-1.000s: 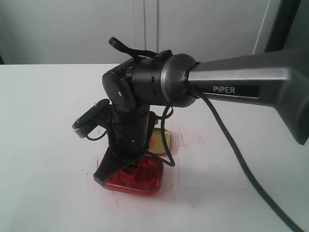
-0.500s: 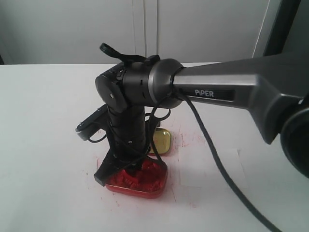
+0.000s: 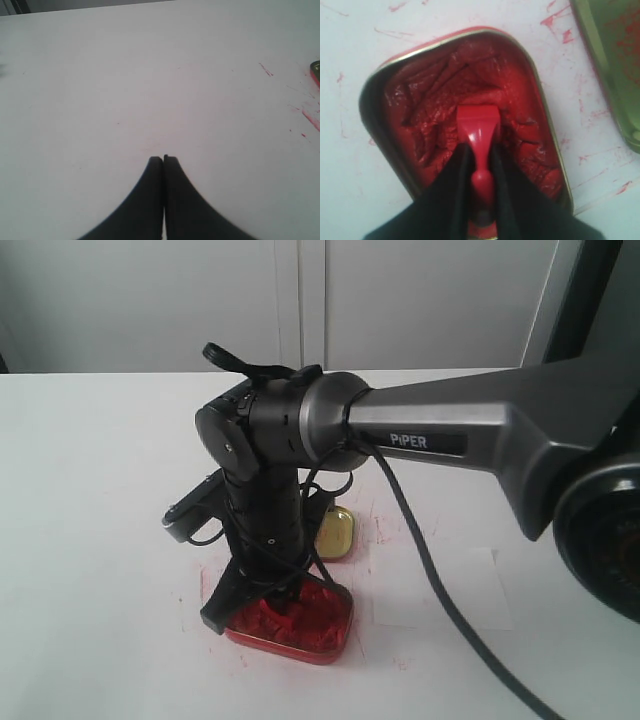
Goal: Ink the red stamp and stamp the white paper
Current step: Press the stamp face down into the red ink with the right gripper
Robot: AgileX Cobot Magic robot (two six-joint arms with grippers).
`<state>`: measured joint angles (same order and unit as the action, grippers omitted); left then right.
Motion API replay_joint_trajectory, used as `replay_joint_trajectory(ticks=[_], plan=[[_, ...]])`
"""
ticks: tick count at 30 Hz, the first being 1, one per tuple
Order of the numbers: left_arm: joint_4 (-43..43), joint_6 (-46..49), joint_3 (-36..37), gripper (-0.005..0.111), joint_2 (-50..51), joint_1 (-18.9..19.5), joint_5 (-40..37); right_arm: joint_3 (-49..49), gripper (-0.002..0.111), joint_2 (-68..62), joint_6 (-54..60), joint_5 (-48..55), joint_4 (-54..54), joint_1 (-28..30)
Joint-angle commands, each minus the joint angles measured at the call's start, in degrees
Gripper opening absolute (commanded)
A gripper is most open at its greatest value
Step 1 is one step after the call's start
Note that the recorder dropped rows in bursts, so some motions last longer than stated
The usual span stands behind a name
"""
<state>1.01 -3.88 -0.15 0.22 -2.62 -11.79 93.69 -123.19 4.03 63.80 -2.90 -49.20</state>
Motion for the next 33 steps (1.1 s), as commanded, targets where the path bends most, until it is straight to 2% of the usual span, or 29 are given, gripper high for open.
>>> replay_joint_trajectory(ticks=[1, 19, 33], plan=[[-0.08, -0.14, 0.15, 0.000, -0.22, 0.15, 0.21, 0.55, 0.000, -0.17, -0.27, 0.95, -0.51, -0.04], [-0.08, -0.14, 0.15, 0.000, -0.22, 0.15, 0.21, 6.40, 0.000, -0.30, -0.27, 6.17, -1.77, 0.09], [-0.08, -0.14, 0.15, 0.000, -0.22, 0.15, 0.21, 8.47, 0.000, -2.50, -0.27, 6.17, -1.77, 0.09]])
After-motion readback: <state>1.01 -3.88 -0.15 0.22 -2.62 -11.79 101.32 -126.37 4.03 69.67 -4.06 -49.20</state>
